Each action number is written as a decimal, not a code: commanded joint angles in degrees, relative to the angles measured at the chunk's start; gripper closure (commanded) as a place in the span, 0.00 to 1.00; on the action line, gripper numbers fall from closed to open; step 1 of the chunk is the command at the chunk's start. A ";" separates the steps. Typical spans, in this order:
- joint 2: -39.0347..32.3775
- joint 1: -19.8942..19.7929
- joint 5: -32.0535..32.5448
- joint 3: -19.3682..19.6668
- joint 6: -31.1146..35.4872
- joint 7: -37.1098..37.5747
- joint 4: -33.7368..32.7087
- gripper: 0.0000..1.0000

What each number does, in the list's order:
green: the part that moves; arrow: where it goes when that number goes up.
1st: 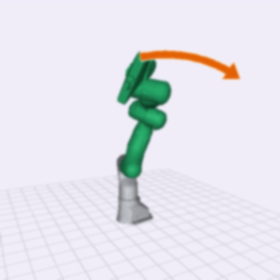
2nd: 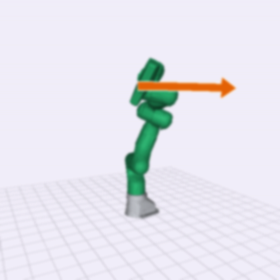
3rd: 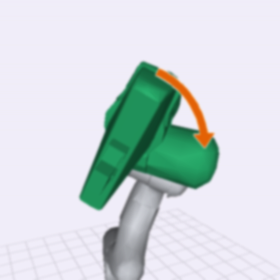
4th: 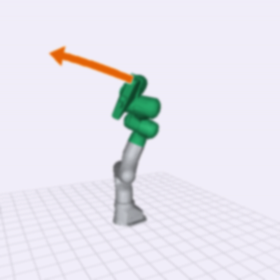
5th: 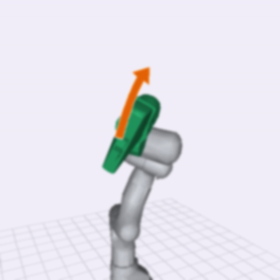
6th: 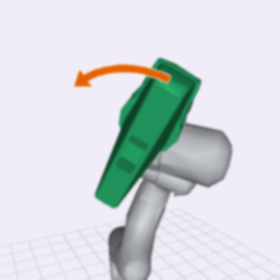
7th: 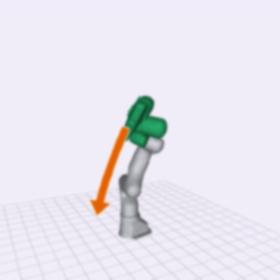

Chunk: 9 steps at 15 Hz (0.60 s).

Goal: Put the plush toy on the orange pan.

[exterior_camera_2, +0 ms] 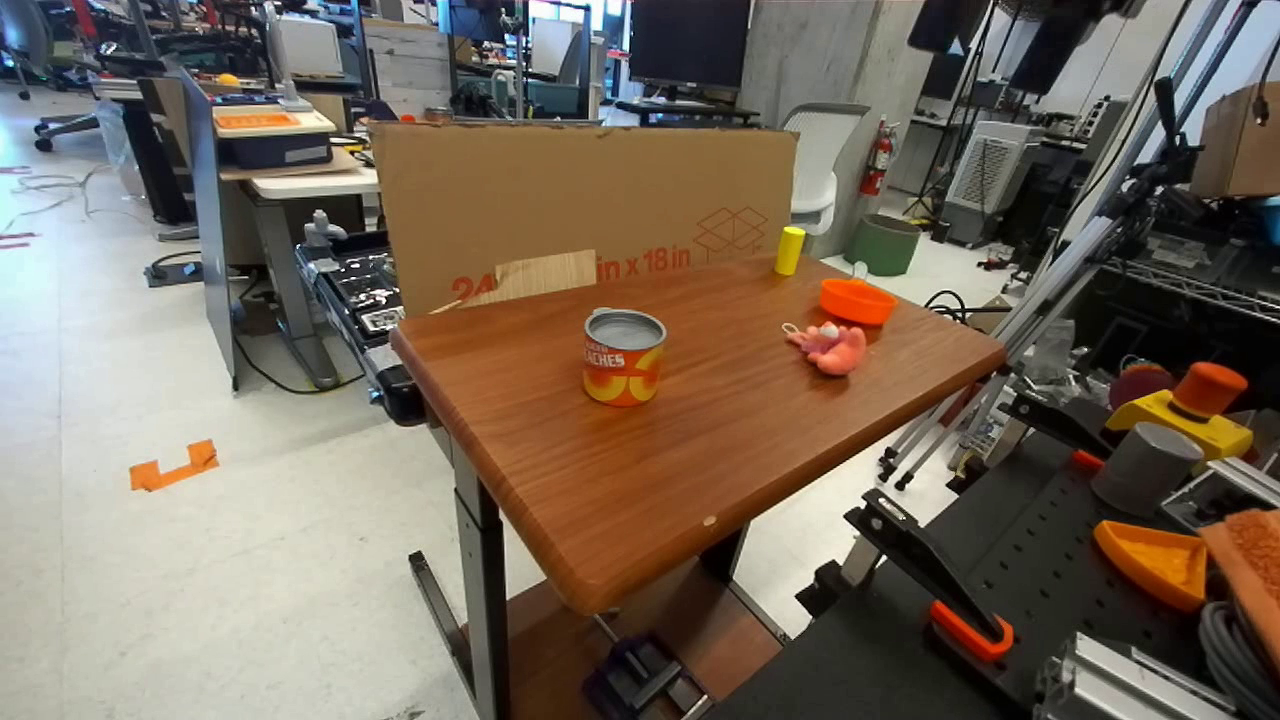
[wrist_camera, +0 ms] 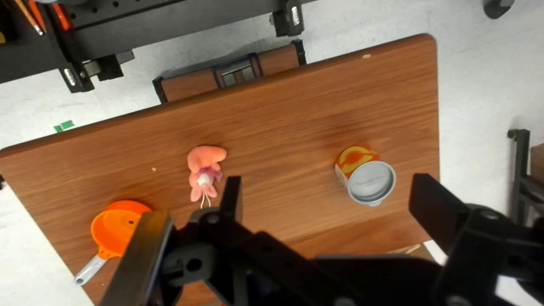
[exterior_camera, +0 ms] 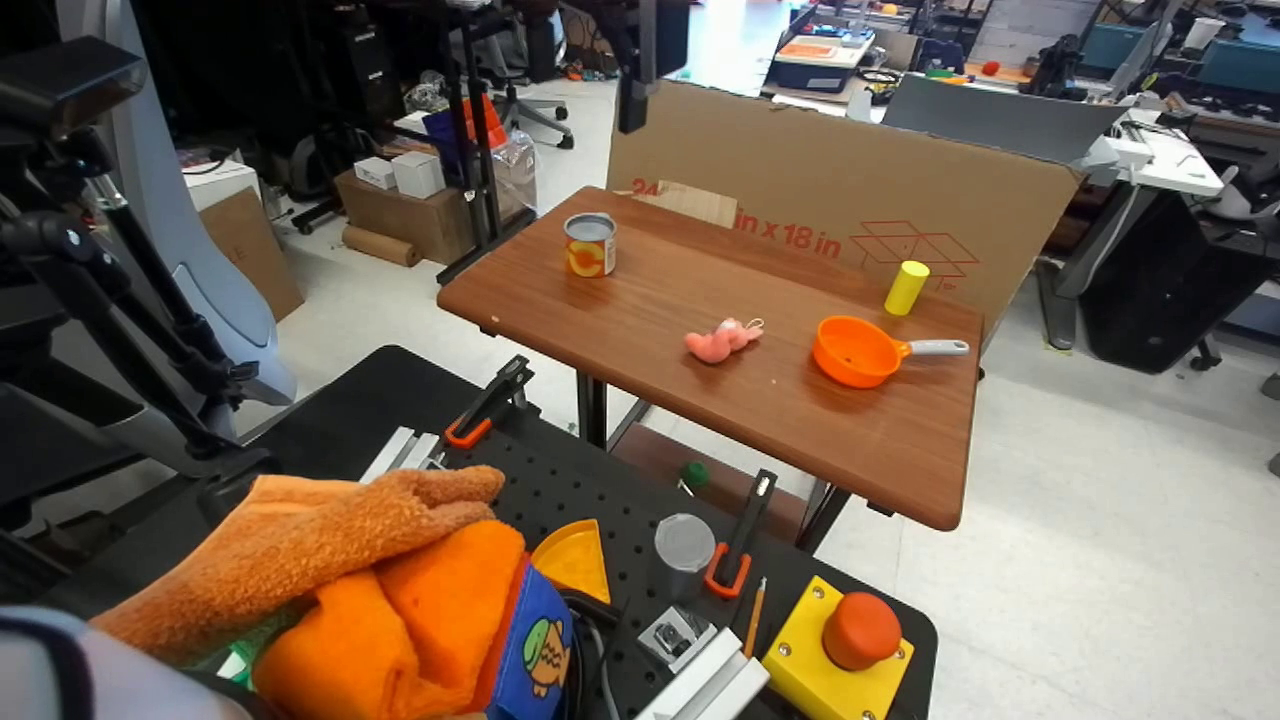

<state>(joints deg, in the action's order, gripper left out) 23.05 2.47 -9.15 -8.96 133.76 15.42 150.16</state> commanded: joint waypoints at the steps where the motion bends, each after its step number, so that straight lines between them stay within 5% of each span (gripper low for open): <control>1: -8.38 -3.08 4.64 0.45 8.72 2.52 -2.03 0.00; 6: -18.58 -6.79 13.06 1.37 20.53 7.83 -3.91 0.00; 9: -23.64 -7.72 20.21 3.65 21.14 13.02 -6.49 0.00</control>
<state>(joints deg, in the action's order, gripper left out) 4.51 -4.68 5.30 -7.31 154.24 23.84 147.15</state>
